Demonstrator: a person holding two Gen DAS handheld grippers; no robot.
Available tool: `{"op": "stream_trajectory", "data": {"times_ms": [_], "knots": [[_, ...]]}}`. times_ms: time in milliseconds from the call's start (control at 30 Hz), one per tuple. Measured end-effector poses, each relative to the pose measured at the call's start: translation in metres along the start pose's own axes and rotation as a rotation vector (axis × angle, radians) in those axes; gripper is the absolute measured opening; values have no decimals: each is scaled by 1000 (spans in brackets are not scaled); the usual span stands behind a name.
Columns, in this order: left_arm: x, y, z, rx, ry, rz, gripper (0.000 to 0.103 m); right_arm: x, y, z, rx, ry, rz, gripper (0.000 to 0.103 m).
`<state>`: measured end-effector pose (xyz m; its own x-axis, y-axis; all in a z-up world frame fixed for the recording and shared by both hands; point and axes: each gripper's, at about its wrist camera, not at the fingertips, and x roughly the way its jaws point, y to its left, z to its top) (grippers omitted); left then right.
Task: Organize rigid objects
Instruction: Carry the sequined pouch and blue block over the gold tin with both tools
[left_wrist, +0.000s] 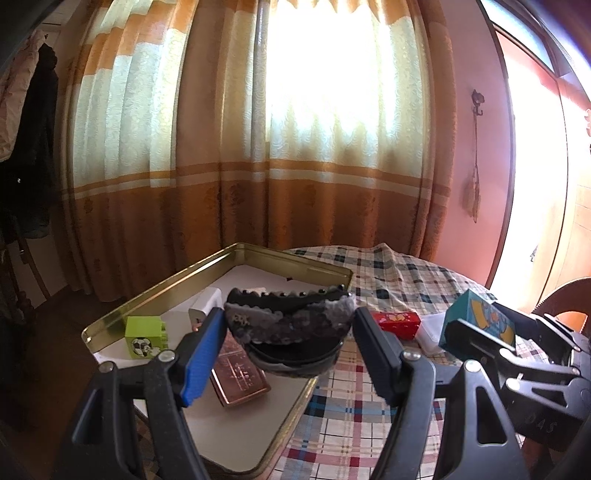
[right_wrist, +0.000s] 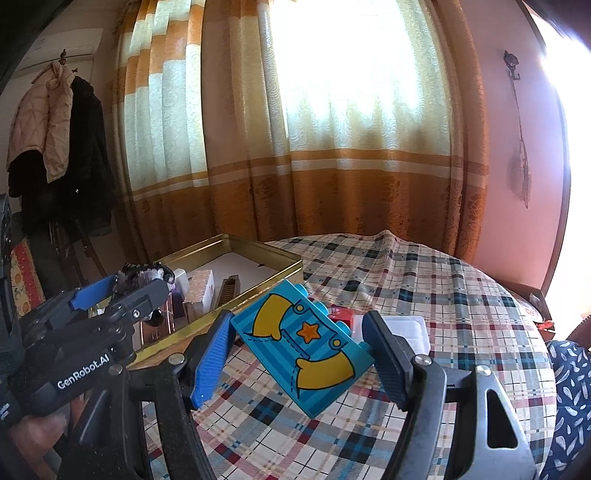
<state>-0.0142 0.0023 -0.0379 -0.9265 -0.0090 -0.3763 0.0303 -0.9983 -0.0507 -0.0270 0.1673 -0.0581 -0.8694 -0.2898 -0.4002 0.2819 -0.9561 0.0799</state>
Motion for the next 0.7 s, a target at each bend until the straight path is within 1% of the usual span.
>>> {"op": "stream_trajectory", "data": {"times_ms": [700], "knots": [[1, 18, 3, -23, -11, 31, 71, -1, 13, -1, -20, 0, 43, 73]]}}
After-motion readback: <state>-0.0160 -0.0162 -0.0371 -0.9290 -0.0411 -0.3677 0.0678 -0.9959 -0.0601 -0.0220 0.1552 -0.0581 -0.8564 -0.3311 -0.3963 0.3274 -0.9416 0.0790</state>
